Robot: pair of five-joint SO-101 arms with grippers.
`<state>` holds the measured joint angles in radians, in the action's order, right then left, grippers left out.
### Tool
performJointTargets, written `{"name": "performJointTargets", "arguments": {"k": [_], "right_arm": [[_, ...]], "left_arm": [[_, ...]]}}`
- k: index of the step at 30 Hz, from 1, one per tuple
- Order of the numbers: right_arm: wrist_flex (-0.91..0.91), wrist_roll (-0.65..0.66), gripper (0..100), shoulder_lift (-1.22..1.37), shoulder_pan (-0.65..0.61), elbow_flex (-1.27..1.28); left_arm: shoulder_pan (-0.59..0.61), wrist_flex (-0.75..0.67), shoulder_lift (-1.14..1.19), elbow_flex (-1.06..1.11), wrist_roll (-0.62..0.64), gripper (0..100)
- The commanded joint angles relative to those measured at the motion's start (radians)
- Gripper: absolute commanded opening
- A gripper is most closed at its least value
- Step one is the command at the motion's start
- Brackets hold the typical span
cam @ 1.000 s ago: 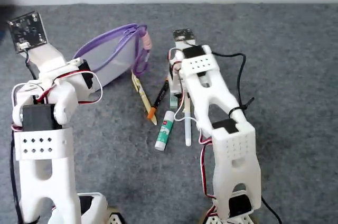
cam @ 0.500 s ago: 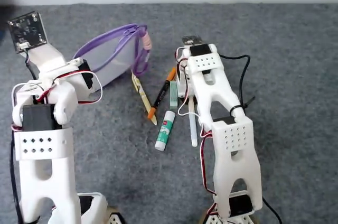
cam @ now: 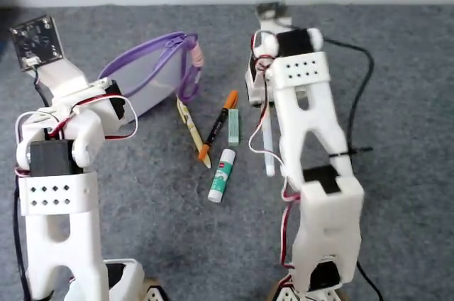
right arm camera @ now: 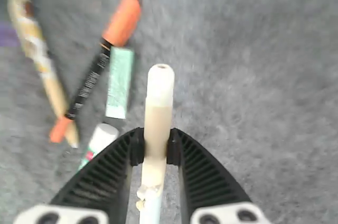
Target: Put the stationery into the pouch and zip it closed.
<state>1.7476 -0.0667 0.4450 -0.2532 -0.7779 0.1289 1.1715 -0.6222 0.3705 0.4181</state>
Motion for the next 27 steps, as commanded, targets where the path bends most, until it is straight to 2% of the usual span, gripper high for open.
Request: {"name": "performJointTargets", "arguments": {"k": [1, 5, 11, 17, 27], "right_arm": [[0.044, 0.006, 0.8, -0.209, -0.002, -0.049], [0.016, -0.012, 0.8, -0.346, -0.018, -0.049], [-0.054, -0.153, 0.8, -0.513, -0.13, -0.044], [-0.174, -0.273, 0.8, -0.567, -0.219, -0.044], [-0.302, -0.279, 0.8, -0.608, -0.259, -0.044]], "left_arm": [[-0.005, -0.029, -0.015, -0.056, 0.006, 1], [-0.005, -0.029, -0.015, -0.053, 0.006, 1], [-0.005, -0.029, -0.015, -0.053, 0.006, 1], [-0.005, -0.029, -0.015, -0.056, 0.006, 1], [-0.005, -0.029, -0.015, -0.054, 0.006, 1]]}}
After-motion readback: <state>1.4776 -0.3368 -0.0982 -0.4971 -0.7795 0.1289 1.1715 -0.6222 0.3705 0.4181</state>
